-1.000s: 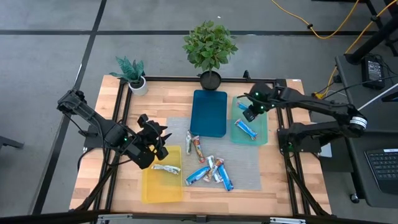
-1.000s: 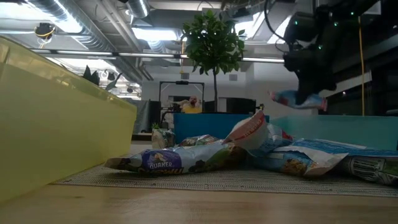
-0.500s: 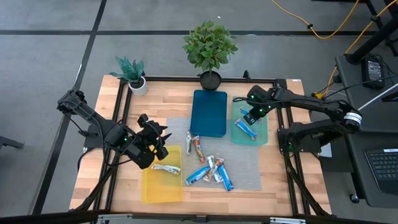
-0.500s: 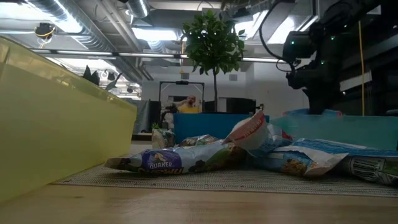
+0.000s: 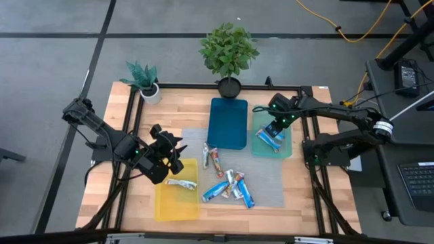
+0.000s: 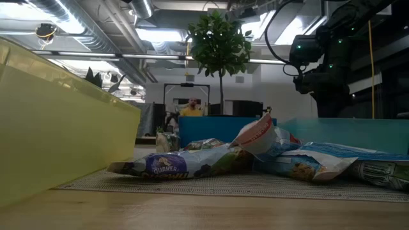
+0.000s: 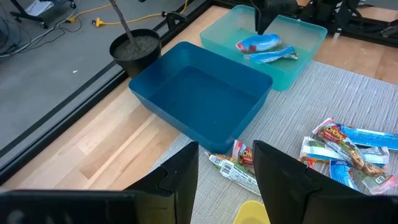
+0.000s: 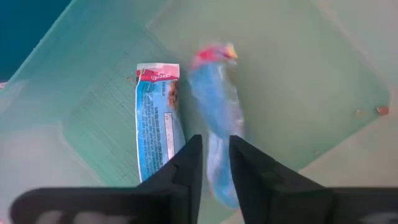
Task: Pick and place Granola Bars by type
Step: Put the red granola bar into the green bin
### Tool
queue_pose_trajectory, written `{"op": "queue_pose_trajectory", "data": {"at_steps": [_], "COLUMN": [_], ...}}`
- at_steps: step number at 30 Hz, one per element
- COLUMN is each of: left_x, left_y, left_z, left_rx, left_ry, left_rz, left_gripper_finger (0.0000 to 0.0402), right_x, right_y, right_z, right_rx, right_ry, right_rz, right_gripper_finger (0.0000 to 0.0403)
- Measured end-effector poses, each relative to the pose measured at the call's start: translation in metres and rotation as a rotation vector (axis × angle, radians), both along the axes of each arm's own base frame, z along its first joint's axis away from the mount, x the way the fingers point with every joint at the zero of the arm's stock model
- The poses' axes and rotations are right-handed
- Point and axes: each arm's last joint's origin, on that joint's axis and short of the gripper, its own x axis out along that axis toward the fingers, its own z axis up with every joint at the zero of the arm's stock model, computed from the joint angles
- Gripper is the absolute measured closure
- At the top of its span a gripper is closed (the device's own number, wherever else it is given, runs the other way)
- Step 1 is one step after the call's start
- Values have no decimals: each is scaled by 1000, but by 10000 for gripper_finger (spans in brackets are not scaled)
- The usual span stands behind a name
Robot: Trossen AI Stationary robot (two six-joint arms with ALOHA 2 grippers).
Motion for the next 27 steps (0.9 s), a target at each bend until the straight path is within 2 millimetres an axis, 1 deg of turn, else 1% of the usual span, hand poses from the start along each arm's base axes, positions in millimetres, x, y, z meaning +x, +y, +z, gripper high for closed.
{"op": "queue_pose_trajectory", "data": {"at_steps": [4,6,10,14,18,21,24,27], "left_x": [0,0,0,0,0,0,0,0], "left_y": [0,0,0,0,-1,-3,-3,-3], "left_z": [0,0,0,0,-1,-2,-2,-2], "left_rx": [0,0,0,4,-14,-36,-36,-23], "left_ry": [0,0,1,8,47,77,83,91], "left_rz": [0,0,-1,-9,-51,-86,-93,-103], "left_gripper_finger": [258,258,258,258,258,258,258,258], "right_x": [1,3,12,27,46,56,62,62], "right_y": [0,0,5,19,46,73,101,123], "right_z": [2,8,26,51,80,103,125,141], "right_rx": [-5,-22,-61,-98,-98,-137,-211,-298], "right_ry": [0,-20,-69,-146,-270,-352,-409,-438], "right_rz": [19,44,118,254,478,655,789,848], "right_gripper_finger": [278,265,252,255,264,272,278,281]}}
